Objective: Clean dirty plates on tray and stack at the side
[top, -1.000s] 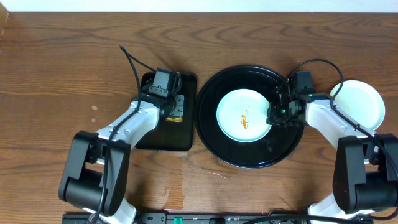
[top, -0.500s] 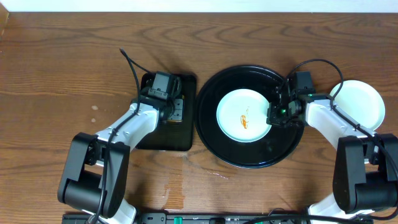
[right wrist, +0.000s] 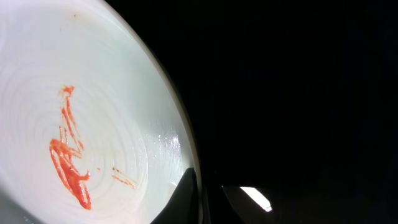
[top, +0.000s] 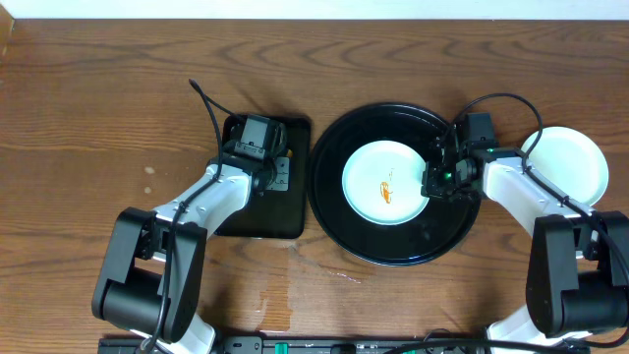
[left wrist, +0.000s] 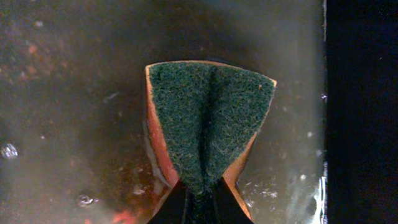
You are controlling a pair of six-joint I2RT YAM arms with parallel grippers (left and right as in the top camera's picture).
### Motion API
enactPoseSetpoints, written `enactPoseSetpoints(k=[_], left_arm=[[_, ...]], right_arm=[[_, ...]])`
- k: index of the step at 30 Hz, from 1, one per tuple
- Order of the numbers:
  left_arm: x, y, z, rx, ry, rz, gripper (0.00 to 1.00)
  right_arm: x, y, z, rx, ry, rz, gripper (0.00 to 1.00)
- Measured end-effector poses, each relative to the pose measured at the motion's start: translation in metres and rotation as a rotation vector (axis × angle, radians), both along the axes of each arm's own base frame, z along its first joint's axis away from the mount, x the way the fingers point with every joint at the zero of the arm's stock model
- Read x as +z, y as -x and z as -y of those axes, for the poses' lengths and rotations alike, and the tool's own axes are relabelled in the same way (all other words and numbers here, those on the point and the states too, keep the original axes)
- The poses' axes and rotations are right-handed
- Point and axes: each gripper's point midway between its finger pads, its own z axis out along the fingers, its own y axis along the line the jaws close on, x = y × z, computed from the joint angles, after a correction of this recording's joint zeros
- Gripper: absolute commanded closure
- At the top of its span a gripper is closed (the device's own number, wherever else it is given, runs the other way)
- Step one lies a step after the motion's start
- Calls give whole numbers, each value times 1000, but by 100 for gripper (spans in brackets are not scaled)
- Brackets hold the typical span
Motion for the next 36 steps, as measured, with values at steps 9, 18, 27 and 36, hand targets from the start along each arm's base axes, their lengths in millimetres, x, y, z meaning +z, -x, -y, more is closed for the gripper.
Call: enactPoseSetpoints(k=[9,18,27,36], left_arm=[[68,-14,4,0,56,183,93],[126,-26,-5,42,52,369,92],[173,-39,-11,82,65,540,92],[188,-46,-9,84,83,605,92]], right_arm=[[0,0,0,0,0,0,99],[0,0,0,0,0,0,99],[0,0,0,0,0,0,99],[0,0,0,0,0,0,99]])
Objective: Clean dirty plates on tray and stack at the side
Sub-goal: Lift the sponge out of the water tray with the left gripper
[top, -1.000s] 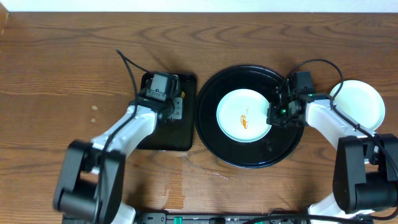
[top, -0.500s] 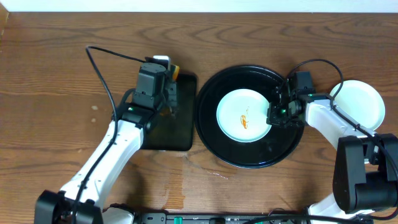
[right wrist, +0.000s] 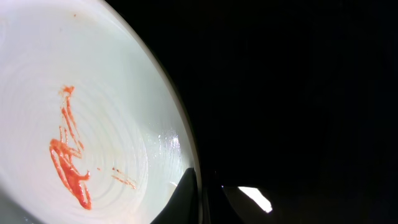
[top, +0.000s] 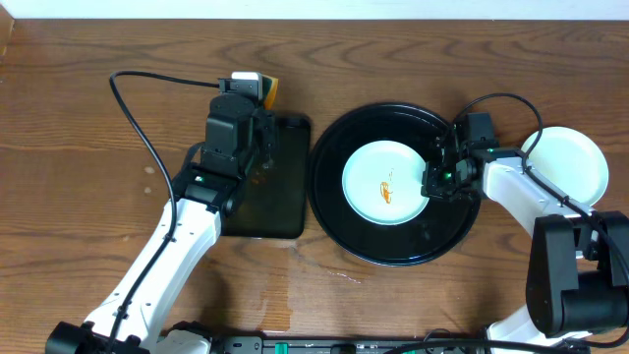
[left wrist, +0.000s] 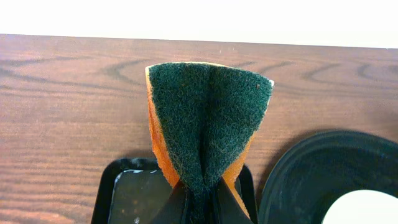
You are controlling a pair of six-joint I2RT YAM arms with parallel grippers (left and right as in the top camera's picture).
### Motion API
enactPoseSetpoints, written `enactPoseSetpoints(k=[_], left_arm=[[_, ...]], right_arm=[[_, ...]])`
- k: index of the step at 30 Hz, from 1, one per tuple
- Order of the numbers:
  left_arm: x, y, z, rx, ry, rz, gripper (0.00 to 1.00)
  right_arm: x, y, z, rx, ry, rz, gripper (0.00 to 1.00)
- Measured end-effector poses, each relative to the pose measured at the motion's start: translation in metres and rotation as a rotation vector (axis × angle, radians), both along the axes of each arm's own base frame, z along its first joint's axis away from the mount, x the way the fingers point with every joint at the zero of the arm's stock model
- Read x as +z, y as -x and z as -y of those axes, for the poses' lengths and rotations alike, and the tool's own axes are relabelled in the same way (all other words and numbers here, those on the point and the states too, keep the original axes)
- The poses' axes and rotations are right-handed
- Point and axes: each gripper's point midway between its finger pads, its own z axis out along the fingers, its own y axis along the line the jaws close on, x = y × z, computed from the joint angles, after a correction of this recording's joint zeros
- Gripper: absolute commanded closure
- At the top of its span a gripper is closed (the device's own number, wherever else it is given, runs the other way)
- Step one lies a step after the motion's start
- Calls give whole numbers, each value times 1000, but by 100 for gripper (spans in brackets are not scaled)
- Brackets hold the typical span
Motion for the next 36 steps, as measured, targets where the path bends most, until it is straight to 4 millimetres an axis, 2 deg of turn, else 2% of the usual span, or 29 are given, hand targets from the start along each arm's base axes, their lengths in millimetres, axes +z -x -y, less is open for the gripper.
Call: enactPoseSetpoints(k=[12,32,36], left_arm=[[29,3,-1,-7,11,81,93],[32,2,0,-7,15,94,93],[27,4,-1,-6,12,73,92]], right_arm=[[0,0,0,0,0,0,99],[0,0,0,0,0,0,99],[0,0,0,0,0,0,99]])
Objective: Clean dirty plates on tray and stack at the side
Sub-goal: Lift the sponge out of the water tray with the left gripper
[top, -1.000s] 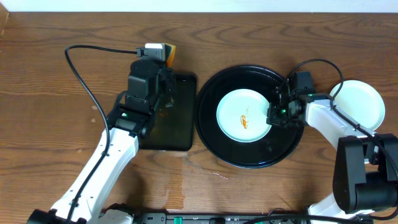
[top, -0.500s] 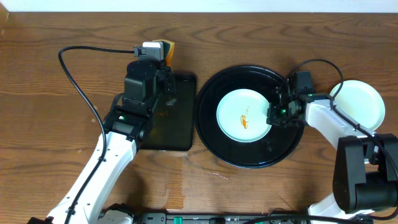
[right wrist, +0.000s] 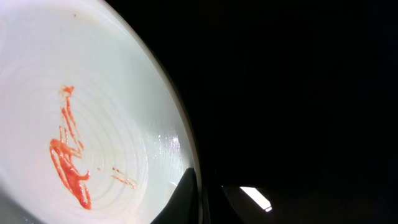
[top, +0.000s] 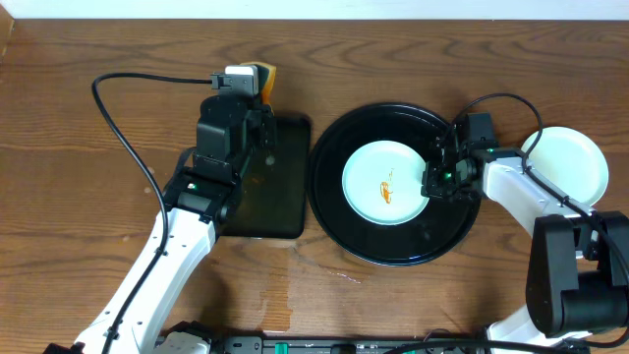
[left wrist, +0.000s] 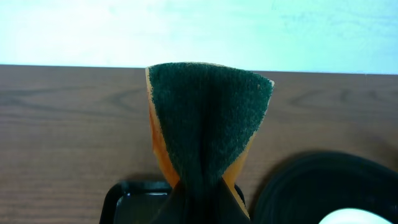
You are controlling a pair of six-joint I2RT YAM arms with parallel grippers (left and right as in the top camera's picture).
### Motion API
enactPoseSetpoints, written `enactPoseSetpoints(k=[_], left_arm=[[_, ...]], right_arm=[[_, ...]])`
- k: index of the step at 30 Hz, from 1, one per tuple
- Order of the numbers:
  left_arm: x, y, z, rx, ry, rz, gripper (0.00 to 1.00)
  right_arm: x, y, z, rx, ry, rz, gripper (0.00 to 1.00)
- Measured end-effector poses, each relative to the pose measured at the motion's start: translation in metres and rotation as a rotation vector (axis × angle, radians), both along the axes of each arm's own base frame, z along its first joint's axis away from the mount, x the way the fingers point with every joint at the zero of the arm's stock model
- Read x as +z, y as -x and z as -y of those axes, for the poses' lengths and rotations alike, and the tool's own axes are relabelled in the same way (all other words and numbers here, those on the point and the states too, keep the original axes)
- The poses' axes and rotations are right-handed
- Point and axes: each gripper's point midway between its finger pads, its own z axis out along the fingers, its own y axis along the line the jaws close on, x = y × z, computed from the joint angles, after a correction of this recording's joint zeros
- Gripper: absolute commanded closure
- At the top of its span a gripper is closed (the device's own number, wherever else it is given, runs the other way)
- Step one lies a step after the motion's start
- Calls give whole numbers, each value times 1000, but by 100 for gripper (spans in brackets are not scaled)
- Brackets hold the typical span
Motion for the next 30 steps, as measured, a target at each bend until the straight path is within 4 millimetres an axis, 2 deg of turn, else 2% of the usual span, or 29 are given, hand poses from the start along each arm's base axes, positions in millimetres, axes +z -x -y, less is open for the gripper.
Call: enactPoseSetpoints(k=[5,9,13,17,19,22,30], left_arm=[[-32,11,-3,21,-4,-135,93],[-83,24,-7,59,-6,-326,93],[-132,31,5,31,26,-488,93],[-157,44,16,-13,58,-596,93],[-161,54,18,-23,68,-648,93],[-153,55,23,-36,91,-676,93],[-92,27,53,-146,195,-586,93]], right_arm=[[0,0,0,0,0,0,99],[0,0,0,0,0,0,99],[0,0,0,0,0,0,99],[0,0,0,0,0,-2,99],[0,1,0,0,0,-4,99],[0,1,0,0,0,-4,99],[0,1,0,0,0,-6,99]])
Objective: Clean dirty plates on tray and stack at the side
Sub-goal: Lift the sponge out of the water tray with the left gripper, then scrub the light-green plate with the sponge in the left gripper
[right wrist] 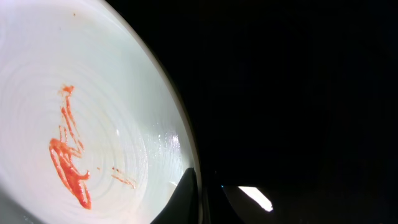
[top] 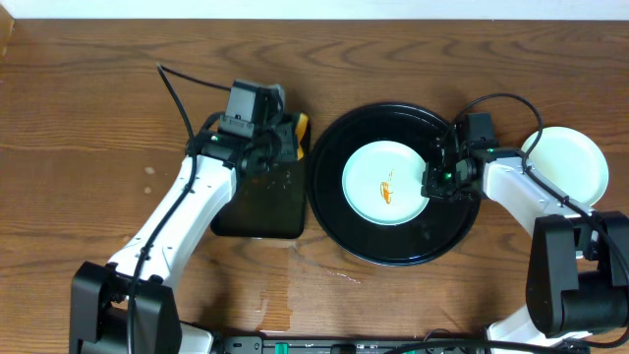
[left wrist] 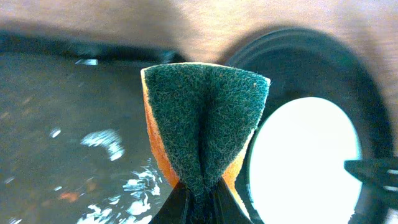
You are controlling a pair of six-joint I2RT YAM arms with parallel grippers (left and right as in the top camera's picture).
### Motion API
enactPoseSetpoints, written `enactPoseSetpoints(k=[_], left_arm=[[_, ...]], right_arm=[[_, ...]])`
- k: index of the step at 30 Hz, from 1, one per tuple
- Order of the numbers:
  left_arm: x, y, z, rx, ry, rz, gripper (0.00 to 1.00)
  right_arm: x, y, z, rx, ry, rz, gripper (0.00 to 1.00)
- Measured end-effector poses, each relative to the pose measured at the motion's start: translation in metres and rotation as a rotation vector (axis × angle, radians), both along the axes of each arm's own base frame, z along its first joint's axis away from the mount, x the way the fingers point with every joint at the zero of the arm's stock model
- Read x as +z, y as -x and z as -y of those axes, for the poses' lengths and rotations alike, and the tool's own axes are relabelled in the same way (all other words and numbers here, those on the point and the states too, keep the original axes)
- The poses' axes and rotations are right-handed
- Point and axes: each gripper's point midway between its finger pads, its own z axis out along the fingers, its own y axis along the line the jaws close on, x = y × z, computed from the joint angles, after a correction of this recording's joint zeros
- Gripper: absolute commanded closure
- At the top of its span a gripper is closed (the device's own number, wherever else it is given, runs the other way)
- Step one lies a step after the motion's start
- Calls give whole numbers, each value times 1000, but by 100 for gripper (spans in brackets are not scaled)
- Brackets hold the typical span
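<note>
A white plate [top: 386, 183] smeared with red sauce [right wrist: 68, 165] lies in the middle of the round black tray [top: 393, 252]. My right gripper [top: 433, 181] is shut on the plate's right rim, one finger on top [right wrist: 186, 193] and the other under it. My left gripper [top: 283, 140] is shut on a folded sponge [left wrist: 205, 118], green scouring face outward over orange foam. It hangs over the far right corner of the black water basin [top: 257, 211], just left of the round tray. In the left wrist view the plate [left wrist: 305, 162] shows beyond the sponge.
A clean white plate [top: 571, 163] lies on the wooden table to the right of the round tray, beside my right arm. The basin [left wrist: 62, 124] holds murky water with reddish specks. The left arm's cable loops over the table behind it.
My left gripper, which held the sponge high over the basin's far edge facing the wall, is now lower at the basin's far right corner, turned toward the round tray. The right arm has not moved.
The sponge was first down in the basin's water in my left gripper. Then it was held up above the basin's far edge, and stayed there. Now it hangs beside the round tray. My right gripper has gripped the dirty plate's rim throughout.
</note>
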Motion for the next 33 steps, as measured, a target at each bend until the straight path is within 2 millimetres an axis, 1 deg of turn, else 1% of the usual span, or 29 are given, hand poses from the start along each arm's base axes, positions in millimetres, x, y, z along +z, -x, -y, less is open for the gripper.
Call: enactPoseSetpoints(k=[4,6,8,10,13,16,21,25,30,33], left_arm=[[14,-2,15,-39,37,24,93],[18,-2,27,-69,50,45,93],[19,-2,46,-111,65,68,93],[16,-1,67,-159,77,84,93],[0,4,101,-233,85,85,93],[-25,12,131,-301,81,67,93],[-64,36,169,-397,60,14,93],[-83,54,193,-455,54,-5,92],[-104,69,204,-488,37,-45,92],[-117,74,206,-487,31,-73,92]], right_arm=[[0,0,0,0,0,0,99],[0,0,0,0,0,0,99],[0,0,0,0,0,0,99],[0,0,0,0,0,-1,99],[0,0,0,0,0,-1,99],[0,0,0,0,0,-1,99],[0,0,0,0,0,-1,99],[0,0,0,0,0,-2,99],[0,0,0,0,0,-2,99],[0,0,0,0,0,-2,99]])
